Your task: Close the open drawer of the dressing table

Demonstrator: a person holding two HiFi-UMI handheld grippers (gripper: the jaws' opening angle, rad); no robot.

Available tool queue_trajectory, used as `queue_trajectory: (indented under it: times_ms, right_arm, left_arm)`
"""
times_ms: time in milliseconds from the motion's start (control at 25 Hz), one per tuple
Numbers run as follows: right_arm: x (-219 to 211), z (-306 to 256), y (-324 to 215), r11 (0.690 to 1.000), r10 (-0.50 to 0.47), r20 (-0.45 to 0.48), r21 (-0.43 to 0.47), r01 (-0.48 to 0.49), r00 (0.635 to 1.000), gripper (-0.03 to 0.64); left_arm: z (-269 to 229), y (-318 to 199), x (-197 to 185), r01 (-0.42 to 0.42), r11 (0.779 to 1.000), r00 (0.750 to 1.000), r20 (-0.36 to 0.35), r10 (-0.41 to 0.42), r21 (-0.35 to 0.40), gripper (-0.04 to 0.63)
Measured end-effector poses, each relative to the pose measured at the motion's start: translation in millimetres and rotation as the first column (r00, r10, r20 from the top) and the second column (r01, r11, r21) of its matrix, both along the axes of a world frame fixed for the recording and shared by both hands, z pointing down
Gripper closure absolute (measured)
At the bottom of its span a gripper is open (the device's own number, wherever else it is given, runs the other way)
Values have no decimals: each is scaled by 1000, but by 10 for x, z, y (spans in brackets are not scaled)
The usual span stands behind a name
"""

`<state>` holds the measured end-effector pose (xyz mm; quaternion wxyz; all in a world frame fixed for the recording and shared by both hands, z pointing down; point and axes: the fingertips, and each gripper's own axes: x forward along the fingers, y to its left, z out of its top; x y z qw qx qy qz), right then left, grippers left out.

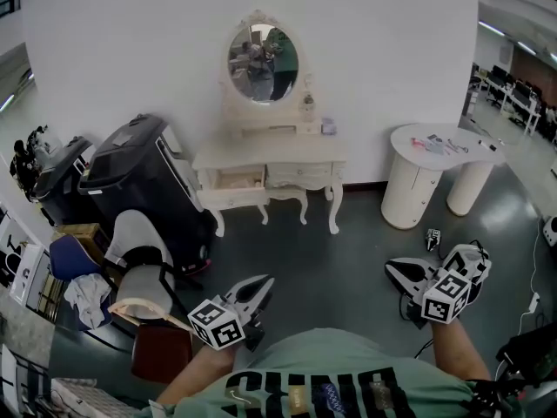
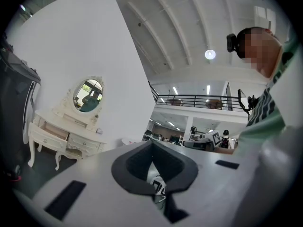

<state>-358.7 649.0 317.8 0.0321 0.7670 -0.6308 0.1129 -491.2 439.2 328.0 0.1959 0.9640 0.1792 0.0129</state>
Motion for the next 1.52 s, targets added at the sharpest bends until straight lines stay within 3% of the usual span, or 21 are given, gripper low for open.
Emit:
queue_trajectory:
  times_ms: [280,560,760,1160,1520]
  right_arm:
    - [180,118,203,1000,0,38,12,0,999,606]
    - [258,274,-189,1000,-16,67,-1,16,998,606]
    - [376,194,-778,1000,8,42,-9,-8,999,606]
    - [470,32,-2409,999,42,23,11,-42,999,606]
    - [666,164,-2996,996,90,44,-27,-89,995,606]
  left_arm:
    - [48,236,157,-2,1000,1000,22,2,-1,588]
    - [164,-121,258,4,1000,999,37,-3,-26,588]
    - [163,-692,403,-21,999,1000,15,22,-34,588]
    - [-75,-2325,661,-76,997,997,-10,77,14,588]
    - [72,-3008,990,-126,992,992,-3,126,-17,588]
